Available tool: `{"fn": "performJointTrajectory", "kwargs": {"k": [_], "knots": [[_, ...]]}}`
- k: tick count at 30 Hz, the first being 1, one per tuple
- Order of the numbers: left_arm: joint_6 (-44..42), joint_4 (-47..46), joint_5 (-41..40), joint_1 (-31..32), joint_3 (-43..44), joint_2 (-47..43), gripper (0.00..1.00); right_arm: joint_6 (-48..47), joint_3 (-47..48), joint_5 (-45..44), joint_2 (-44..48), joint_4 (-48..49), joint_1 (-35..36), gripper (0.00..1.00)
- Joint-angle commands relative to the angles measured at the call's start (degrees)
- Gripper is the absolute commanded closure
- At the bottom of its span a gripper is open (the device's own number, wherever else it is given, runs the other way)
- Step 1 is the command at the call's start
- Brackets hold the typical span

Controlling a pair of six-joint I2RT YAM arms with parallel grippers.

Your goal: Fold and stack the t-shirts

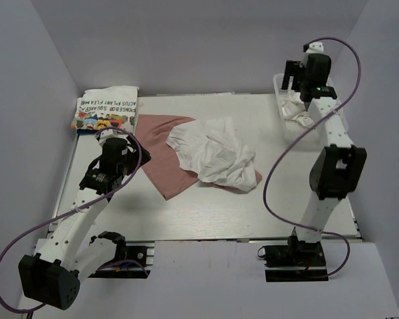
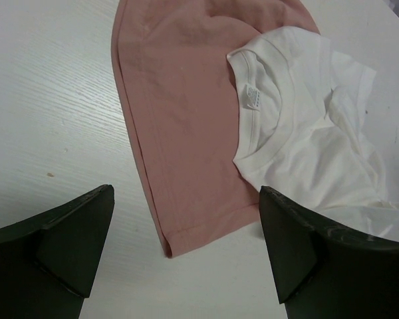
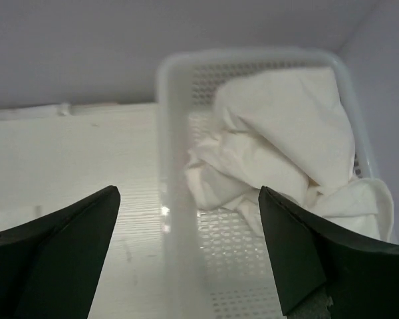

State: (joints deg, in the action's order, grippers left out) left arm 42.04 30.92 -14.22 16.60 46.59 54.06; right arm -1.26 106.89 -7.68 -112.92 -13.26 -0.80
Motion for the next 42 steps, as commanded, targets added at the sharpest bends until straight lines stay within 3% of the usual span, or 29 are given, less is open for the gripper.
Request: {"fn": "performJointTrajectory", "kwargs": {"k": [1, 5, 10, 14, 18, 19, 20, 21, 23, 24, 32, 41, 42], "knots": [[-0.6, 1.2, 3.1, -0.3, 1.9, -1.2, 0.0, -7.8, -9.2, 3.4, 15.9, 2.1, 9.7, 0.1], [0.9, 3.5, 3.8, -0.3, 0.7, -4.0, 0.0, -9.2, -20.4, -0.6, 21.4, 3.6, 22.1, 0.1], [3.1, 5.5, 3.2, -0.3, -1.2, -8.1, 0.0, 6.6, -36.3, 3.0, 26.2, 10.3, 30.9, 0.1], [3.1, 6.2, 3.1, -0.3, -1.2, -10.0, 0.0, 11.5, -43.6, 0.9, 23.5, 10.5, 34.6, 0.1], [3.7, 6.7, 2.5, -0.3, -1.8, -10.0, 0.0, 13.5, -44.8, 0.6, 15.6, 8.6, 37.3, 0.1], [3.7, 6.7, 2.5, -0.3, -1.8, -10.0, 0.0, 13.5, -43.0, 0.0, 15.0, 7.8, 37.8, 0.13], [3.7, 7.2, 2.5, -0.3, -1.2, -9.3, 0.0, 13.3, -42.3, -2.3, 14.8, 7.2, 38.3, 0.23], [3.7, 7.2, 2.5, -0.3, -1.1, -9.3, 0.0, 13.1, -39.7, -3.2, 15.3, 5.0, 38.5, 0.56], [3.7, 7.8, 2.0, -0.3, -0.6, -8.7, 0.0, 12.9, -38.6, -7.1, 19.8, 5.3, 39.0, 0.96], [3.7, 7.8, 2.0, -0.3, -0.6, -8.7, 0.0, 13.4, -37.0, -7.9, 21.5, 5.4, 39.0, 1.0], [3.7, 6.0, 3.7, -0.3, -0.6, -6.2, 0.0, 10.2, -30.6, -21.3, 34.9, 16.9, 36.3, 1.0], [3.7, 6.0, 2.1, -0.3, -0.1, -2.1, 0.0, 5.6, -3.4, -21.4, 23.4, 10.4, 17.5, 1.0], [3.7, 6.0, 1.4, -0.3, -0.1, -2.1, 0.0, 5.0, 3.6, -21.6, 22.1, 9.9, 16.3, 1.0]]}}
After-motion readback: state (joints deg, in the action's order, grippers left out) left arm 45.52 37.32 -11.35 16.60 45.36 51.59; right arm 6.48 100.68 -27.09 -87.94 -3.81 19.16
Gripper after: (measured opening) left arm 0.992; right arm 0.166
